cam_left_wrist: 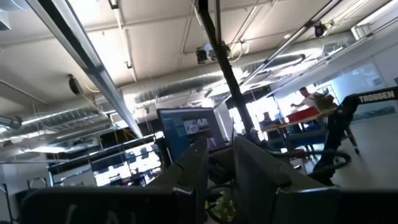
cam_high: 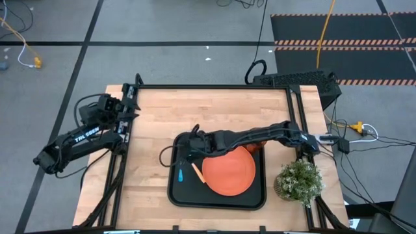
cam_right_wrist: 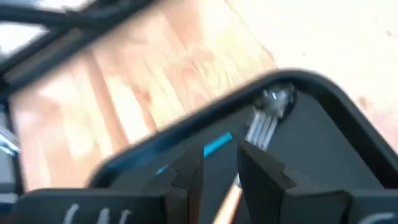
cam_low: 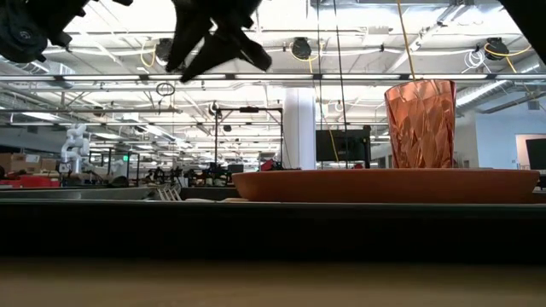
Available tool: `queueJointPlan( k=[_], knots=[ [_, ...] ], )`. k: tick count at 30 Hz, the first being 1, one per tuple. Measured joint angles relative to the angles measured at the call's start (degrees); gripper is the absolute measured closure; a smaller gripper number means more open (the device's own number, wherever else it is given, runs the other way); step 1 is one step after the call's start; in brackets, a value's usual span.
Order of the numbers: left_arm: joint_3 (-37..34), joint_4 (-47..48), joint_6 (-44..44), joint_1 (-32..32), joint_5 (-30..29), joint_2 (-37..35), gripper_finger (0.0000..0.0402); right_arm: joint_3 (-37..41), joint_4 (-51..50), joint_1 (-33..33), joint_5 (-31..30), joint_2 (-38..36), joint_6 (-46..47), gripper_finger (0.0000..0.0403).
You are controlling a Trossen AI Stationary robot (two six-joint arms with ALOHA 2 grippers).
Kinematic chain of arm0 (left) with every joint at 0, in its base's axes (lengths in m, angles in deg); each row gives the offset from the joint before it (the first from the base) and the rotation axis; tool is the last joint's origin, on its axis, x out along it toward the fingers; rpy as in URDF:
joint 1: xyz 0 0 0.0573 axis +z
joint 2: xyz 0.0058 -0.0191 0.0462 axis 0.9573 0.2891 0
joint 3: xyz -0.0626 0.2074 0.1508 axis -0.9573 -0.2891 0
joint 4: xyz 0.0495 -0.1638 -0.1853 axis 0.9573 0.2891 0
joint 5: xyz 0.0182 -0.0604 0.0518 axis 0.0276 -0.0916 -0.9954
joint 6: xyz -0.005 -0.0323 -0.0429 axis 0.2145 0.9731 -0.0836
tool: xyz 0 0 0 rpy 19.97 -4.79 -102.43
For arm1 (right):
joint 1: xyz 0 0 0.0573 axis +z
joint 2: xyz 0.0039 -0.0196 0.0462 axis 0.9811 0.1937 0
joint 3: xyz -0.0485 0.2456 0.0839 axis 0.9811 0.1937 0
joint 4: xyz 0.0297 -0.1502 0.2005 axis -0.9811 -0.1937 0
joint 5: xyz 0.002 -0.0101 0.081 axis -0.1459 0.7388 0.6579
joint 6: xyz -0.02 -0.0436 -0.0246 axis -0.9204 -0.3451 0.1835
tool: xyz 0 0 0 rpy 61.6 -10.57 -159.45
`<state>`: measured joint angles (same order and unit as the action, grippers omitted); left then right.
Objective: Pick and place plate/cup/fork/spoon on tray
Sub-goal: Put the pink fork on the black serving tray
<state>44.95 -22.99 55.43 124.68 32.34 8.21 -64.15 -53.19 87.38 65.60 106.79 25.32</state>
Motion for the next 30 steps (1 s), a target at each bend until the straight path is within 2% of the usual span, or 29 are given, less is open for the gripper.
queueJointPlan(
  k=[9,20,26,30],
  knots=[
    [0.04,0.07,2.22,0.00,0.08,0.02,0.0321,-0.08,1.38,-0.38,2.96,0.31,-1.62,0.0314],
    [0.07,2.25,2.67,-0.02,1.46,0.07,0.0321,0.01,-10.63,-2.18,2.92,2.96,-1.75,0.0314],
    [0.07,2.47,3.19,0.03,3.20,0.07,0.0321,0.06,-12.19,-2.48,6.10,6.80,-0.80,0.0314],
    [0.07,2.43,3.78,0.04,4.55,0.00,0.0321,0.06,-13.17,-2.46,5.98,7.04,-0.81,0.0314]
  ],
)
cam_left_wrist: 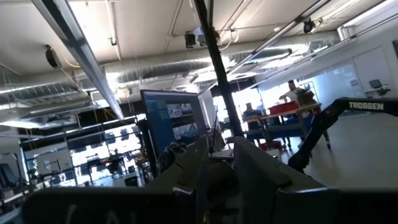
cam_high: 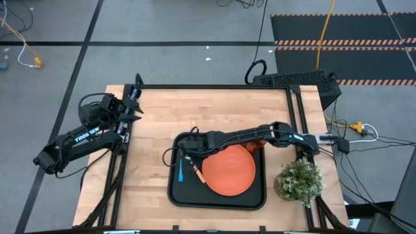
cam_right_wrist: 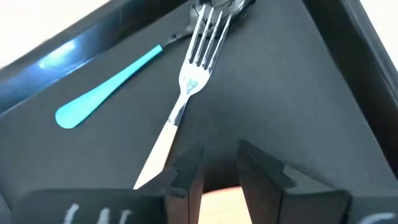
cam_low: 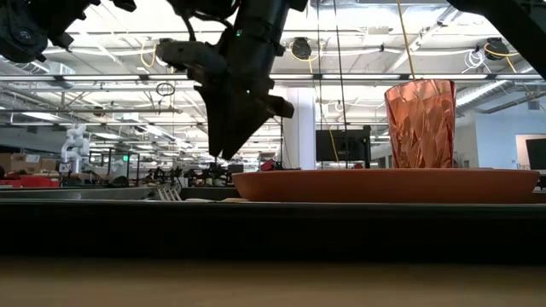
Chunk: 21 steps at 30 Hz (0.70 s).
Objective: Pick and place plate/cup/fork/spoon on tray
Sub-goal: Put the pink fork on the black serving tray
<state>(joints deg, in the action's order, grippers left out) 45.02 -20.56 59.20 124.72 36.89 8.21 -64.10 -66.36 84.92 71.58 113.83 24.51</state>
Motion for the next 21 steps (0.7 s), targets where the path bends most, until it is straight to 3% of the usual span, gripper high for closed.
queueJointPlan(
  k=[10,21],
  knots=[
    [0.00,-0.05,0.63,1.01,1.59,0.00,0.0321,0.00,0.41,1.57,0.12,0.94,0.20,0.0314],
    [0.00,-0.01,0.61,3.25,1.50,0.00,0.0321,0.02,7.89,5.13,1.68,4.49,1.77,0.0314]
  ],
)
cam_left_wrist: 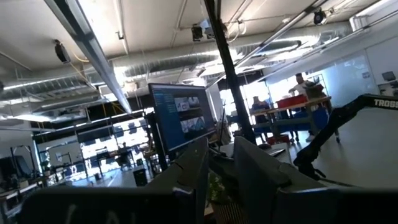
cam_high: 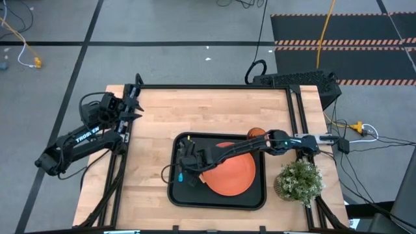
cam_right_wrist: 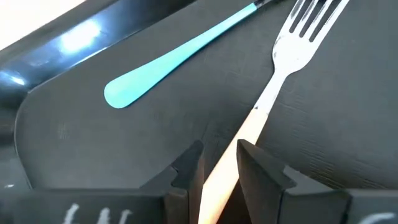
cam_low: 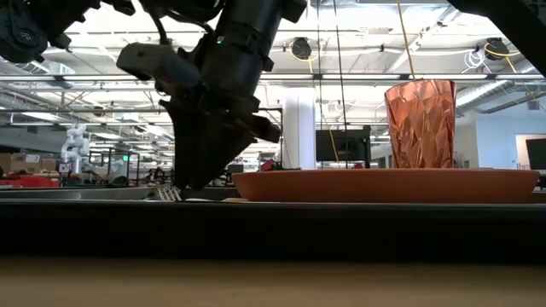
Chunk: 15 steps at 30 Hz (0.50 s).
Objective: Pick and place plate/cup/fork/spoon on tray
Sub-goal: Put the pink fork on the black serving tray
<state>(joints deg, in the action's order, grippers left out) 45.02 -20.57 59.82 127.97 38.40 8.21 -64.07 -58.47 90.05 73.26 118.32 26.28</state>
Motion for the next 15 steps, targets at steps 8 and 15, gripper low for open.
queueJointPlan(
  k=[8,15],
  knots=[
    [0.00,0.00,0.13,0.02,-0.03,0.00,0.0321,0.90,1.56,0.27,-0.38,-0.08,-0.65,0.0314],
    [0.00,0.02,0.68,0.02,0.03,0.00,0.0321,6.52,9.21,1.04,-0.18,-0.07,-2.59,0.0314]
  ],
)
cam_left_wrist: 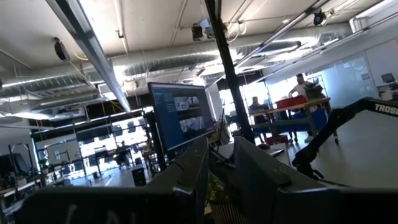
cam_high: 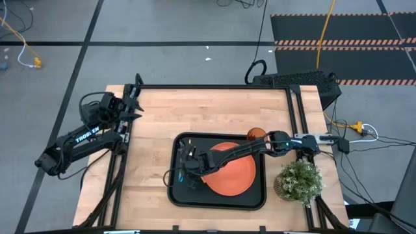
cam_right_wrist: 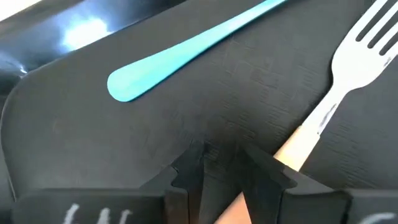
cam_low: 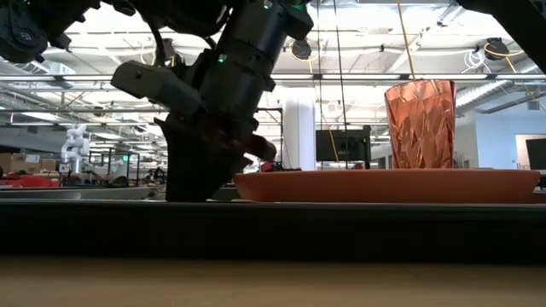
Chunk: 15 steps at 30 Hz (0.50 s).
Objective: Pick and place plate/cup/fork/spoon on tray
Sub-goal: Put the pink fork on the black serving tray
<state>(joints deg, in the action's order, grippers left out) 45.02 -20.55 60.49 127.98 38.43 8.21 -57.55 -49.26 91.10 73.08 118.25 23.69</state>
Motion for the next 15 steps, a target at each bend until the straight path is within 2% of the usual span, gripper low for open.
queueJointPlan(
  k=[8,15],
  knots=[
    [0.00,-0.02,0.00,0.00,0.02,0.00,0.0321,0.62,4.16,-0.23,1.47,-0.13,1.75,0.0314],
    [0.00,-0.02,0.04,0.00,0.02,0.00,0.0321,0.65,11.09,-1.89,1.47,-0.22,14.89,0.0314]
  ],
)
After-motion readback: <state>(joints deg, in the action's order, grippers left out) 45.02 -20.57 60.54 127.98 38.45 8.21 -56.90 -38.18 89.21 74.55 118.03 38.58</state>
